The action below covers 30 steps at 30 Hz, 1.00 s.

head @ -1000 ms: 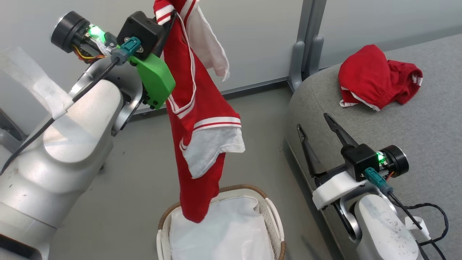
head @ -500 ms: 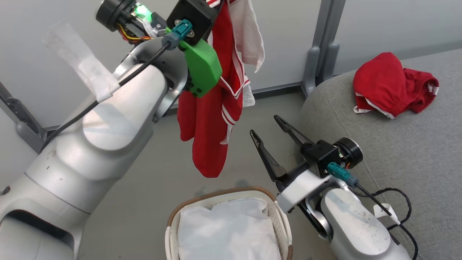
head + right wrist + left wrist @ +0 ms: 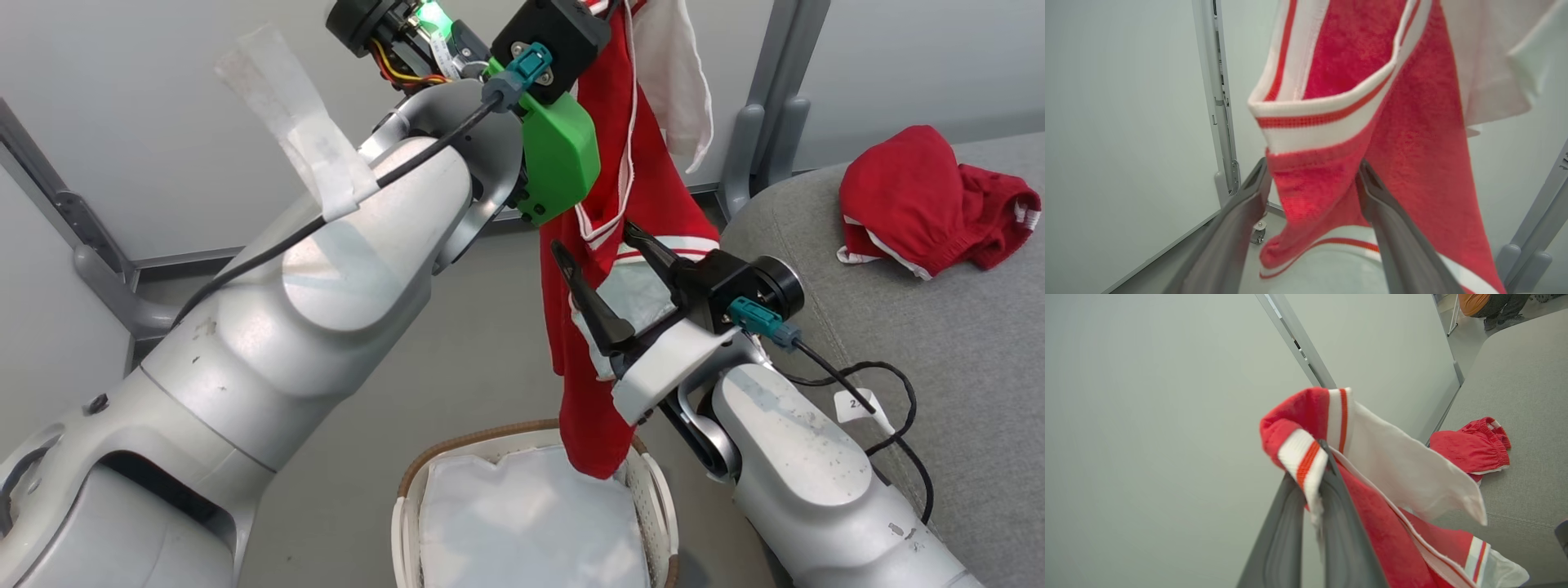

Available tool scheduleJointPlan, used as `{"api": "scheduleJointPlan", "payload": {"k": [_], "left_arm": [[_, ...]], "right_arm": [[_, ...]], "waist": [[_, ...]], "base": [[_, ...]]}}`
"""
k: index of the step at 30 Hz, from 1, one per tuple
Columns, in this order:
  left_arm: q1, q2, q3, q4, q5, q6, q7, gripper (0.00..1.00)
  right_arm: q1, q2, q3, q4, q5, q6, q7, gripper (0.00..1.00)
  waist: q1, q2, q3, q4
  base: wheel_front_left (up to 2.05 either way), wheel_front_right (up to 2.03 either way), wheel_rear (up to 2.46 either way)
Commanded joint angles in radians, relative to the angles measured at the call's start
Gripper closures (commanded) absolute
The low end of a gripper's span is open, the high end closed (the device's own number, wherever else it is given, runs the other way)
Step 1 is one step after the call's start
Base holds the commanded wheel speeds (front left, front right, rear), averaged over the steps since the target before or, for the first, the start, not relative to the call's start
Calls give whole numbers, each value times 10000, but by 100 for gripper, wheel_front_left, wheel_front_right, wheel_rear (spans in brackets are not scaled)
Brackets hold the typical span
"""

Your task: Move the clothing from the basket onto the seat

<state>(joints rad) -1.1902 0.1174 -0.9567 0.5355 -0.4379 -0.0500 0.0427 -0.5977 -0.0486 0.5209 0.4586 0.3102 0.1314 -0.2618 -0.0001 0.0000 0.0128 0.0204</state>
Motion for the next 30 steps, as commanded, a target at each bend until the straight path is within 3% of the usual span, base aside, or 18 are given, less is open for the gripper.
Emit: {"api": "scheduleJointPlan", "payload": {"k": [1, 10, 13, 14, 15, 25, 26, 27, 28, 29, 30], "left_arm": [[-208, -58, -35, 50, -58, -33, -47, 100], [-207, -319, -199, -231, -280, -68, 28, 100], [-105, -337, -199, -346, -359, -32, 17, 100], [-48, -322, -176, -366, -400, -12, 7, 100], [38, -287, -149, -391, -435, 16, -1, 100], [1103, 332, 213, -369, -989, 261, -537, 100], [1249, 397, 252, -356, -1016, 276, -671, 95], [1437, 458, 295, -339, -1068, 311, -823, 66], [1656, 508, 366, -309, -1161, 365, -1010, 19], [1814, 543, 397, -285, -1214, 389, -1143, 0], [2033, 569, 445, -260, -1318, 406, -1312, 0]], "right_arm": [[-98, -35, 13, 5, 72, -14, -49, 0], [-485, -32, -737, 738, -404, -14, -49, 0], [-734, -32, -976, 1011, -608, -14, -49, 80], [-784, -32, -1014, 1068, -659, -14, -49, 85], [-841, -32, -1049, 1125, -709, -14, -49, 100], [-1122, -33, -1379, 1022, -880, -14, -49, 100], [-1129, -32, -1392, 991, -877, -14, -49, 100], [-1139, -33, -1422, 946, -876, -14, -49, 100], [-1149, -33, -1464, 892, -876, -14, -49, 100], [-1145, -33, -1490, 846, -879, -14, -49, 100], [-1137, -32, -1531, 786, -867, -14, -50, 100]], "waist": [[1, 0, 6, 34], [1, 0, 17, 253], [1, 0, 39, 334], [1, 0, 46, 351], [1, 0, 54, 366], [1, 0, 240, 273], [1, 0, 261, 261], [1, 0, 294, 251], [1, 0, 321, 245], [1, 0, 339, 242], [1, 0, 365, 238]], "base": [[0, 0, 0], [0, 0, 0], [0, 0, 0], [0, 0, 0], [0, 0, 0], [0, 0, 0], [0, 0, 0], [0, 0, 0], [0, 0, 0], [0, 0, 0], [0, 0, 0]]}}
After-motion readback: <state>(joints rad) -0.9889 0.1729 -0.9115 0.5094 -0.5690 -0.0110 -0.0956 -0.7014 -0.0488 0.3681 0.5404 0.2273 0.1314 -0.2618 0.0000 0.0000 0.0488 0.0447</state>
